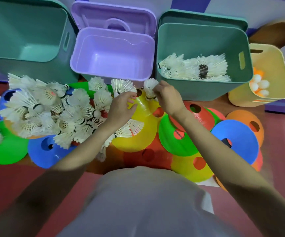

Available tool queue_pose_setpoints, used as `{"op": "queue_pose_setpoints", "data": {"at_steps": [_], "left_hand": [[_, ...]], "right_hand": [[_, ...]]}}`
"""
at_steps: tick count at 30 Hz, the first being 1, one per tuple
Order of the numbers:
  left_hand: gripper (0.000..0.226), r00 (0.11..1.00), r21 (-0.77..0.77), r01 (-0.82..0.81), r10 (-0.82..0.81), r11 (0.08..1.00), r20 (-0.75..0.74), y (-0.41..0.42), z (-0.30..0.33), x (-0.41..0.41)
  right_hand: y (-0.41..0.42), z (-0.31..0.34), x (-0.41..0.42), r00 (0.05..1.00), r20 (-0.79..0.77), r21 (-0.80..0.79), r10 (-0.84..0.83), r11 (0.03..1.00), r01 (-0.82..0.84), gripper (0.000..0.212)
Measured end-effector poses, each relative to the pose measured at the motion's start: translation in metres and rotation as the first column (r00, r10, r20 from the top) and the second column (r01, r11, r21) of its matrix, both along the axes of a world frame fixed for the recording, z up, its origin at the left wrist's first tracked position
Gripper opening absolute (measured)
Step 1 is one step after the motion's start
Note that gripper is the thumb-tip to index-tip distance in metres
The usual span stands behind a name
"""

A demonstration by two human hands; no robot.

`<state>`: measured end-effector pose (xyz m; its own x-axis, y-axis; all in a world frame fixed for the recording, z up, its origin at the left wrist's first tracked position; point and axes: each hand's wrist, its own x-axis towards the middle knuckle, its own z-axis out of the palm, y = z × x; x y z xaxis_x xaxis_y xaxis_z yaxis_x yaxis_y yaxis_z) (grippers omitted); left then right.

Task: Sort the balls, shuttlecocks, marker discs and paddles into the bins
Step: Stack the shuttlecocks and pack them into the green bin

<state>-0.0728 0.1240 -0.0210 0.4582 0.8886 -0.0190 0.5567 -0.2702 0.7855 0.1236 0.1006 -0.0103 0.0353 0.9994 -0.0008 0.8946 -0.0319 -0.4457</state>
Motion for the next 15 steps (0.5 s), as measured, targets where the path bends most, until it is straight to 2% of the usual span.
{"op": "queue_pose_setpoints", "data": {"at_steps": [3,8,10,12,15], "left_hand": [[0.050,1.000,-0.059,0.014,-0.013,0.998,0.020,-0.003,0.003,-0.001],[0.032,0.996,-0.132,0.066,-0.057,0.989,0.075,-0.004,0.004,-0.006],[0.030,0.996,-0.183,0.028,-0.012,0.983,0.087,-0.003,0.003,-0.009],[0.029,0.994,-0.196,-0.032,0.053,0.980,0.100,-0.003,0.005,-0.012],[0.032,0.975,-0.196,-0.149,0.177,0.969,0.135,0.000,0.010,-0.022]], "right_hand": [[-0.019,0.002,-0.007,0.974,-0.214,0.120,0.071,0.992,-0.046,0.009],[-0.038,-0.001,-0.026,0.915,-0.375,0.148,0.147,0.984,-0.098,0.010],[-0.040,-0.002,-0.034,0.895,-0.430,0.181,0.116,0.983,-0.040,0.014],[-0.043,-0.003,-0.042,0.882,-0.470,0.226,0.029,0.970,0.089,0.023],[-0.048,-0.014,-0.047,0.892,-0.443,0.206,-0.090,0.958,0.199,0.029]]}}
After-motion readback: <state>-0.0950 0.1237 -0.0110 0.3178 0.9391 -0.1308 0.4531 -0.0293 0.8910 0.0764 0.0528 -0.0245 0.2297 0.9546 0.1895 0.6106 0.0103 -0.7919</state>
